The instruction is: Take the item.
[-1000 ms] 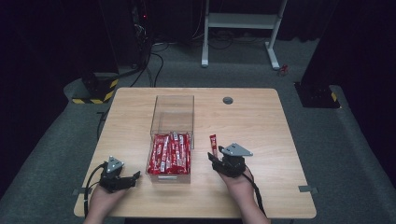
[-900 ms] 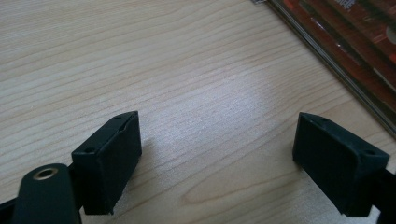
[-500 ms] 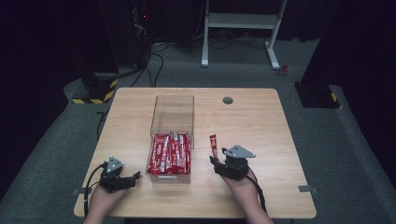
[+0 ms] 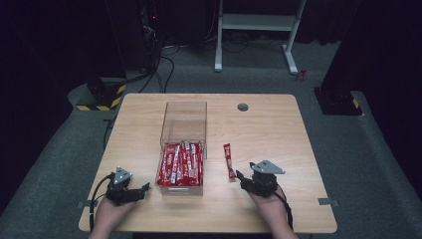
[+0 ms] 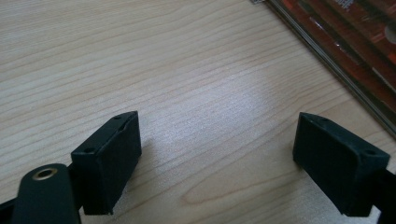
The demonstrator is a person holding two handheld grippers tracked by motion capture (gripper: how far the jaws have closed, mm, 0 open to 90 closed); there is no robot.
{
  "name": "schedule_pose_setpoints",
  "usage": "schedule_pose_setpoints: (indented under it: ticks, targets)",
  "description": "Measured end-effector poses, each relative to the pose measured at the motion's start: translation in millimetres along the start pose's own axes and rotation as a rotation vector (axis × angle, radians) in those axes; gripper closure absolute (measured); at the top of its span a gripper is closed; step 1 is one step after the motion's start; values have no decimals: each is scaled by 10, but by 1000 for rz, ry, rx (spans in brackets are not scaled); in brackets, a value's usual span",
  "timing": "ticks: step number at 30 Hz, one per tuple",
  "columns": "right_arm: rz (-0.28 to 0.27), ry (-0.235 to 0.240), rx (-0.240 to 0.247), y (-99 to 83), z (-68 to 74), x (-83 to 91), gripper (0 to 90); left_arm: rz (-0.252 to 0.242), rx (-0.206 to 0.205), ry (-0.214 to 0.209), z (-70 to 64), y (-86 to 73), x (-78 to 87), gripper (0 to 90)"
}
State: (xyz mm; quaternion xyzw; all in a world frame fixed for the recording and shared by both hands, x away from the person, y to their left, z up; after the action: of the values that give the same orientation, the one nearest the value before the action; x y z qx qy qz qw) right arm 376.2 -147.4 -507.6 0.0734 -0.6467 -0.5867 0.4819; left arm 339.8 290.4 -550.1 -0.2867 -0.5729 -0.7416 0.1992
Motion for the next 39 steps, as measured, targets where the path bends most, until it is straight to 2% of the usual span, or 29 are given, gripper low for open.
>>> schedule_pose_setpoints:
  ticks: [11, 19, 24, 26, 28, 30, 32, 36, 39]
  targets:
    - [31, -66, -38, -213, -259, 198, 380, 0, -1, 0, 1, 0, 0, 156]
    - [64, -138, -71, -437, -534, 374, 363, 0, 0, 0, 0, 0, 0, 156]
    - [81, -171, -86, -537, -624, 454, 357, -1, -3, 2, 3, 0, 0, 156]
    - [104, -188, -103, -609, -685, 507, 354, 1, -3, 0, 3, 0, 1, 156]
    - [102, -198, -123, -634, -724, 552, 350, -1, -3, 2, 3, 1, 0, 156]
    - [109, -224, -124, -660, -754, 599, 348, 1, -3, 1, 2, 0, 1, 156]
    - [129, -232, -131, -688, -789, 630, 318, -1, -3, 1, 2, 0, 0, 155]
    - [129, -251, -145, -709, -830, 669, 278, 1, -1, -1, 0, 0, 1, 156]
    - [127, -226, -201, -714, -884, 675, 226, 0, 7, -2, -6, 0, 0, 155]
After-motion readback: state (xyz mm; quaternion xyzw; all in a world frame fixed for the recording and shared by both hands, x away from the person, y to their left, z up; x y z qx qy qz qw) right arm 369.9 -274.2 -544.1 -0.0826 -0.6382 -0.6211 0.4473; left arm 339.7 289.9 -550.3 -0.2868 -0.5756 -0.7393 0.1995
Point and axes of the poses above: each handheld gripper's, and its own axes: x roughly backward along the jaws, y roughly out of its top, z roughly to its left, the point moved 3 cm from there along -x, roughly forward along the jaws, and after that the axes turned 15 degrees about y, right-handed, at the moved point
